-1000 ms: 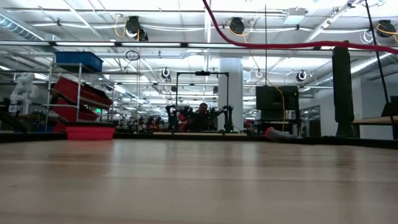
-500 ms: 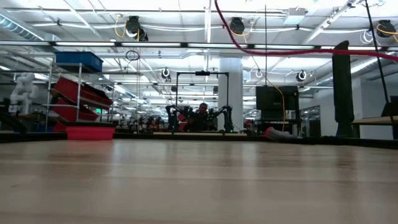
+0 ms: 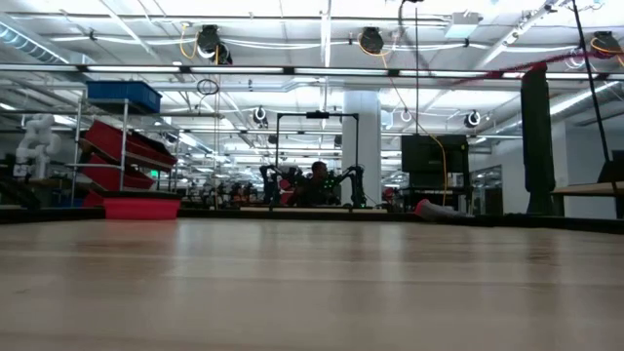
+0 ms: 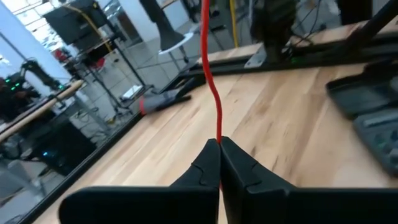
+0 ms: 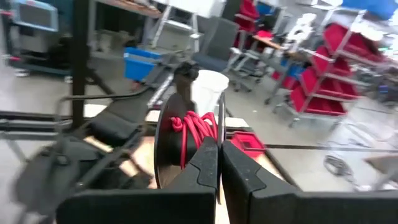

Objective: Coil cords
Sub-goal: Coil the red wire onto the spool

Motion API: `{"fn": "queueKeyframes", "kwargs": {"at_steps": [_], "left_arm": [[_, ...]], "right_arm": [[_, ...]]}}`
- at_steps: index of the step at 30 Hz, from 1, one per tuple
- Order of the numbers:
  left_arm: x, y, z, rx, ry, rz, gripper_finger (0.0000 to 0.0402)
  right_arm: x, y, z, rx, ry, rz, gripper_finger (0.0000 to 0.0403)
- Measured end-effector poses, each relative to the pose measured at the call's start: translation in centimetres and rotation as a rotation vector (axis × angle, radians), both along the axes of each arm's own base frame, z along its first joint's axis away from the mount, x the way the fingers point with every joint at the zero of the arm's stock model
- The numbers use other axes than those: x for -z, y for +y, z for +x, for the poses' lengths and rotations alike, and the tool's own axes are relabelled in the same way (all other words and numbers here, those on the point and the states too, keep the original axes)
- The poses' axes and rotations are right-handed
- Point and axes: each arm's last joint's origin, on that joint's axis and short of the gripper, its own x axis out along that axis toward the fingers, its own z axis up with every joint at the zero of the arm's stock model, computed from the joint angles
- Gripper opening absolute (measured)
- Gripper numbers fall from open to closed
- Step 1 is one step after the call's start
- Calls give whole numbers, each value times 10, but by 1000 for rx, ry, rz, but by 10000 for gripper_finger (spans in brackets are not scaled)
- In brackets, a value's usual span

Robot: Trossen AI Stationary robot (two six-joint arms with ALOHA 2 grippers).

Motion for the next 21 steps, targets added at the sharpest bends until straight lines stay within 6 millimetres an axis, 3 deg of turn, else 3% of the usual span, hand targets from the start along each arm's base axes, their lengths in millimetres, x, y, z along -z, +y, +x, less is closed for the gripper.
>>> {"fn": "queueKeyframes", "kwargs": {"at_steps": [11,21], "left_arm": [[-30,5,28,106,-78,38,0],[-43,-11,24,184,-125,59,0]], "right_arm": [[10,-6,31,102,-12,-23,0],[23,-12,53,156,15,-58,0]]}}
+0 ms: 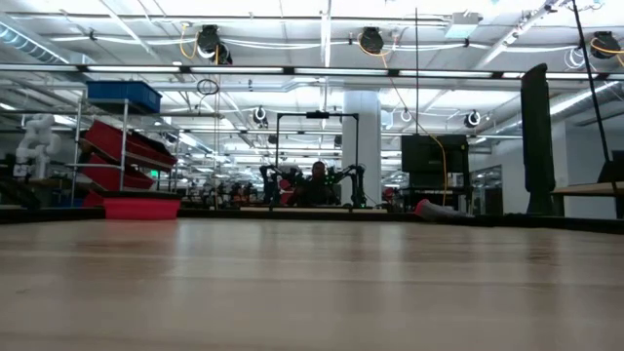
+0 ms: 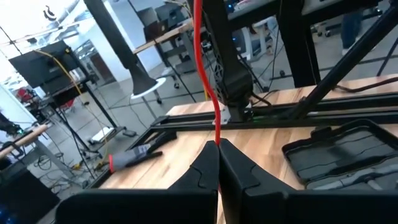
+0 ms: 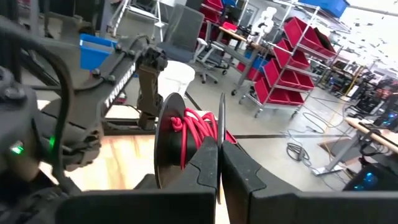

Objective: Coil cords
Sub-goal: Coil the red wire onto the spool

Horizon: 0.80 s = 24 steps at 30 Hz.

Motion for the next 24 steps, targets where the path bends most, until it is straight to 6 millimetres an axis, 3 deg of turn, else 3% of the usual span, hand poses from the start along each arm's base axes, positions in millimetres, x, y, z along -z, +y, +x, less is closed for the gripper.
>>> {"fn": "queueKeyframes", "kwargs": {"at_steps": [8,24], "left_arm": [[-8,-6,-7,4,-1,24,0],[-34,-50,-47,-63,-9,152,0]], "right_arm": [[6,-3,10,3,30,-8,0],[9,-6,12,-43,96,-13,0]]}}
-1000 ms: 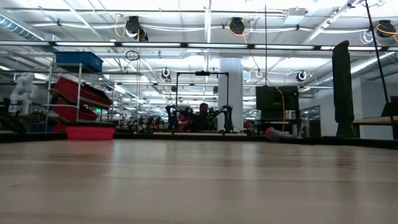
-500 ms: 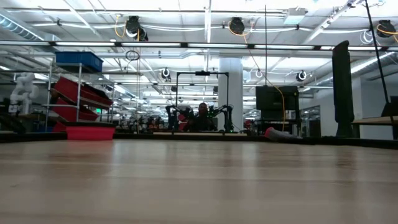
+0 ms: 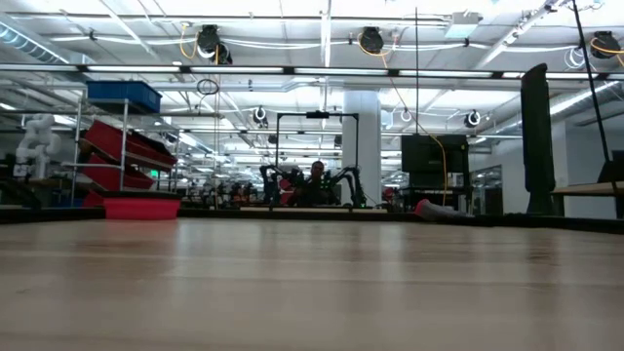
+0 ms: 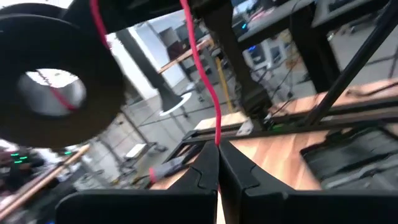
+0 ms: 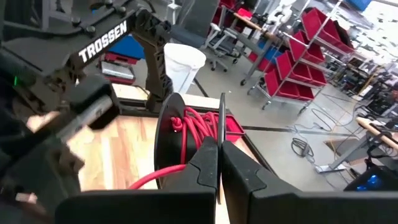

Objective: Coil cords
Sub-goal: Coil the red wire onto the spool

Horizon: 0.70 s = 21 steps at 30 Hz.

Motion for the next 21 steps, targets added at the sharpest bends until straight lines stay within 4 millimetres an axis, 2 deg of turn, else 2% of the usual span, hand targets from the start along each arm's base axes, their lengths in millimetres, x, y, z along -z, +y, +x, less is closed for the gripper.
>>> {"fn": "queueKeyframes", "kwargs": {"at_steps": [5,12,21], "left_arm": [[-3,-9,-12,-53,33,23,0],[-5,-21,-24,-37,39,27,0],[-16,-23,-33,-37,27,5,0]], "right_arm": [[1,0,0,-9,17,-8,0],[4,0,-1,-48,64,-2,0],[6,0,-2,-93,117,-9,0]]}}
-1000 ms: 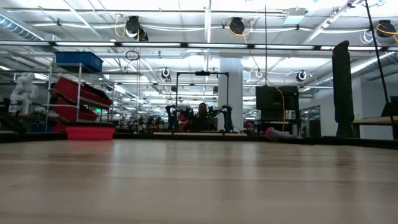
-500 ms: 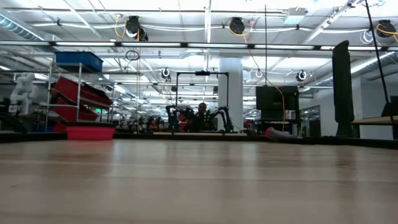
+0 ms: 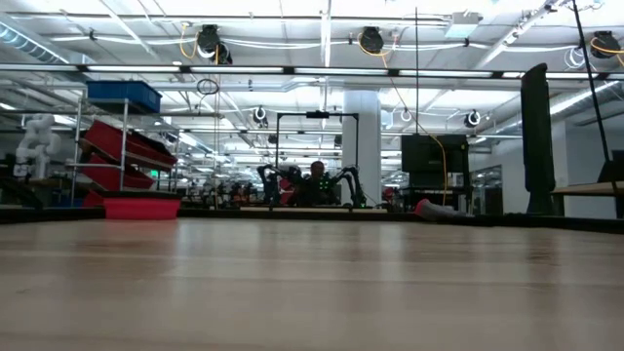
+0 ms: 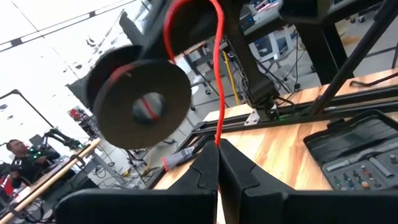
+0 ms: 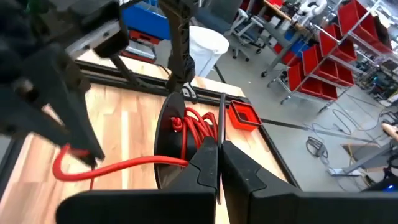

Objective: Coil cords
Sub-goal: Coil the red wire onto the spool

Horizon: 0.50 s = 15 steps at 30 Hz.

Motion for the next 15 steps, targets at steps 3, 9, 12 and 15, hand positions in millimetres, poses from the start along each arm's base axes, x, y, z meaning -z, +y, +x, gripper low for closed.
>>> {"fn": "queueKeyframes", "kwargs": {"at_steps": [3,9,12,15], "left_arm": [[-5,-2,-5,3,-7,-11,0],[-16,-9,-20,23,-11,-23,0],[-20,-13,-28,34,-16,-31,0],[-21,-14,-30,25,-8,-29,0]], "right_arm": [[0,0,-2,-19,21,-5,0],[-3,1,-11,-41,32,18,0],[-4,4,-15,-66,40,32,0],[-5,7,-19,-105,53,59,0]]}}
